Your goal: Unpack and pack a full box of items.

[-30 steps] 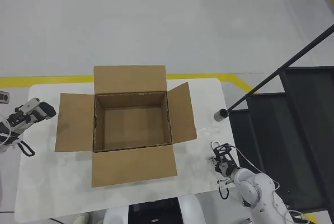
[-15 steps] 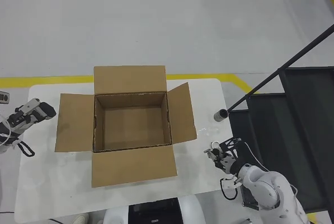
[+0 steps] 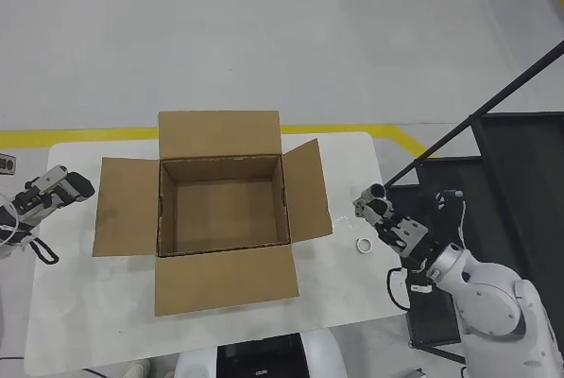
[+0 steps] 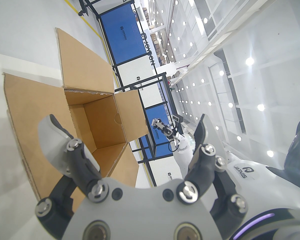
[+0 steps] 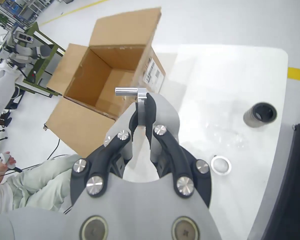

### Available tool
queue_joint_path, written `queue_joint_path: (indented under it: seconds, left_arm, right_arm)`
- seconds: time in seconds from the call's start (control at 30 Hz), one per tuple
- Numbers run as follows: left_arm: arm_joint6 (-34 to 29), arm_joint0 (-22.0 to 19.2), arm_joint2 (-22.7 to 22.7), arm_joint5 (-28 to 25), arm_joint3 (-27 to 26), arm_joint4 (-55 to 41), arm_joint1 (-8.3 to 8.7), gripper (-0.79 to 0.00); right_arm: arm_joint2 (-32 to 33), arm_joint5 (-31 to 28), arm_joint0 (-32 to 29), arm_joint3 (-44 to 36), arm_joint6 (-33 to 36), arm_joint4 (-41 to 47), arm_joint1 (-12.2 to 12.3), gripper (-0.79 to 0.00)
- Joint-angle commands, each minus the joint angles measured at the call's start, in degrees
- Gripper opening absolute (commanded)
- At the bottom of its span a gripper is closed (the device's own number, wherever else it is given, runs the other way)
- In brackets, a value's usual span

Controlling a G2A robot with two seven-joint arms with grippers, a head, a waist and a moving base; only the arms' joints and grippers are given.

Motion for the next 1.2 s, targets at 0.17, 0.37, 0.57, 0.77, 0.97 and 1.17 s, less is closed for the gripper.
queue_joint_path:
  seconds: [0.17, 0.37, 0.57, 0.77, 0.97, 1.17]
  left_arm:
    - [0.0, 0.0, 0.0, 0.0, 0.0, 0.0, 0.0, 0.0]
    - [0.0, 0.0, 0.0, 0.0, 0.0, 0.0, 0.0, 0.0]
    - [0.0, 0.0, 0.0, 0.0, 0.0, 0.0, 0.0, 0.0]
    - [0.0, 0.0, 0.0, 0.0, 0.0, 0.0, 0.0, 0.0]
    - [0.0, 0.0, 0.0, 0.0, 0.0, 0.0, 0.0, 0.0]
    - [0.0, 0.0, 0.0, 0.0, 0.0, 0.0, 0.0, 0.0]
  right_arm:
    - [-12.51, 0.4, 11.94, -0.68, 2.34, -2.61, 0.36, -0.785]
    - [-29.79, 3.91, 25.71, 6.88, 6.33, -10.36, -0.28, -0.785]
    - [-44.51, 7.65, 36.11, 16.27, 8.21, -18.2, -1.79, -0.785]
    - [-54.68, 11.33, 42.4, 26.22, 7.46, -26.32, -3.5, -0.785]
    - [-59.42, 16.93, 46.28, 33.12, 6.75, -30.36, -5.01, -0.785]
    - [-61.4, 21.65, 48.61, 37.39, 6.49, -34.94, -5.97, -0.785]
